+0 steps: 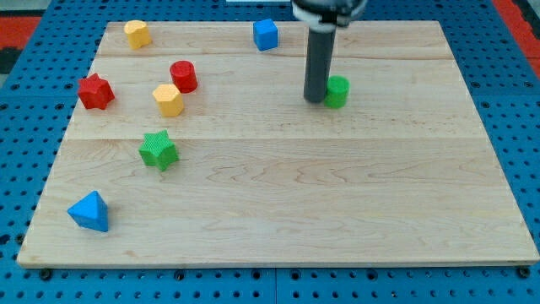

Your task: Push the green circle towards the top right of the board

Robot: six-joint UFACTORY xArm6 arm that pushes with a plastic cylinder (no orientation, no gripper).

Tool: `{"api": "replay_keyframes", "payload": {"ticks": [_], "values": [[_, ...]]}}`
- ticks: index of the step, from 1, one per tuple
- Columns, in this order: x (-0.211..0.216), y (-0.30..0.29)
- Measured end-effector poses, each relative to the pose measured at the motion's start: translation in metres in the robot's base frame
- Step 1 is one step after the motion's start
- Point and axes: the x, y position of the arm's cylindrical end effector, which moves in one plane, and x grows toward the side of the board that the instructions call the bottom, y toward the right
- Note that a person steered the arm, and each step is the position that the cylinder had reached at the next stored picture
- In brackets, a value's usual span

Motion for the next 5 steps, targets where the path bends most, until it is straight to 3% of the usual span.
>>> {"api": "replay_keyframes", "payload": {"ticks": [1,2,3,4,5], "values": [[-0.006,0.018],[0.011,-0.005],[0.024,0.026],[0.015,0.07],[-0.028,0.072]]}}
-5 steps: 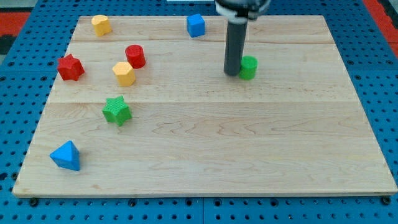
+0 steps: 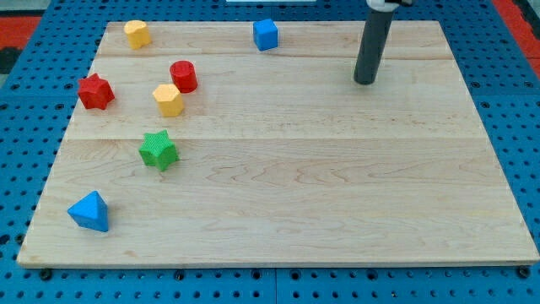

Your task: Push the green circle towards the top right of the board

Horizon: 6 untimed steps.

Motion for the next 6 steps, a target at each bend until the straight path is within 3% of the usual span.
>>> {"api": "replay_keyframes", "payload": {"ticks": [2,6], "values": [[-0.051,0.027],[-0.056,0.032]]}}
